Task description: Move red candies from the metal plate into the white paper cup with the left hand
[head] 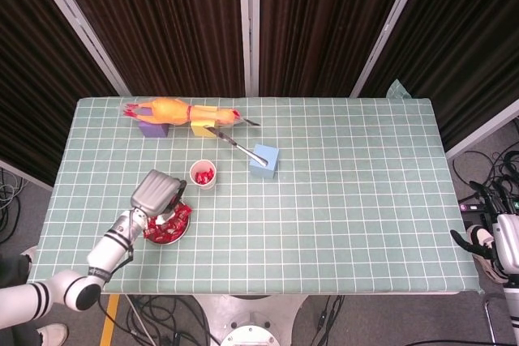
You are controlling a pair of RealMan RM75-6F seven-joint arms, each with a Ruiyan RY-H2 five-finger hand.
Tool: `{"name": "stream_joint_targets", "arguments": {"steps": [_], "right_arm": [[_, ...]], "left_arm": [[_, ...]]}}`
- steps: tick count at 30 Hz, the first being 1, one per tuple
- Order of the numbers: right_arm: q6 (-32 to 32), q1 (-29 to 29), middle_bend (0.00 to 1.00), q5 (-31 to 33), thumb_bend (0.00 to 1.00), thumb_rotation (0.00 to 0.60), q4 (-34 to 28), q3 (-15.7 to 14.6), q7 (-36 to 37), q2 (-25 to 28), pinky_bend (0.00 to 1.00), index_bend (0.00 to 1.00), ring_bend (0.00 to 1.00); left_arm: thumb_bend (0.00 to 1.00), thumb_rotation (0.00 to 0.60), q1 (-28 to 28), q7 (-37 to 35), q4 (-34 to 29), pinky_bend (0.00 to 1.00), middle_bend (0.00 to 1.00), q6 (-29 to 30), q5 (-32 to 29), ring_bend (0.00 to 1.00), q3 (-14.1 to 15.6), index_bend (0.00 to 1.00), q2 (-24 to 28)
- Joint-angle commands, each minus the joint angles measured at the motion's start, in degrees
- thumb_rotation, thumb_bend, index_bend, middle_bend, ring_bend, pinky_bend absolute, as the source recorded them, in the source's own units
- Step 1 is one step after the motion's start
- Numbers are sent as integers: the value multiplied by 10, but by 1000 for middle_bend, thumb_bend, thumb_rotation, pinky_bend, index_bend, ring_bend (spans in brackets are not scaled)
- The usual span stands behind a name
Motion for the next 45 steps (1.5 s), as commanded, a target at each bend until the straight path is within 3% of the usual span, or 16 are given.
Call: {"name": "stream_joint_targets", "arguments": {"steps": [1, 8, 16, 22, 27, 34, 37, 45], "right_arm": [[-1, 0, 180, 1, 117, 600, 0, 0, 0, 0, 345, 119, 46], [-1, -2, 179, 6, 118, 600, -1, 0, -2, 1, 346, 119, 47], [-4, -3, 180, 11, 118, 600, 2, 2, -1, 2, 347, 119, 46], [-7, -2, 180, 13, 118, 600, 4, 2, 0, 1, 347, 119, 46], [-6, -2, 180, 12, 118, 600, 4, 3, 1, 2, 347, 119, 46], [-8, 2, 180, 3, 118, 600, 3, 2, 1, 1, 348, 119, 46], [-6, 3, 180, -1, 118, 600, 2, 2, 2, 0, 348, 119, 46], [-6, 6, 179, -7, 118, 600, -1, 0, 0, 0, 348, 119, 46]], "left_arm": [[560, 600, -34, -5, 9, 1000, 714, -21, -18, 941, -33, 675, -3], [559, 600, -91, 10, 61, 1000, 632, -74, -72, 935, -61, 613, -39], [548, 600, -122, 38, 102, 1000, 528, -94, -120, 921, -55, 527, -72], [541, 600, -127, 71, 95, 1000, 428, -81, -141, 905, -38, 421, -69], [490, 600, -103, 59, 39, 1000, 357, -32, -123, 890, -30, 316, -41], [305, 600, -21, 10, -43, 1000, 358, 81, -21, 889, 17, 314, 25], [273, 600, 11, -4, -59, 1000, 372, 112, 16, 890, 46, 340, 42], [272, 600, 59, 23, -55, 1000, 400, 108, 40, 890, 112, 359, 35]]}}
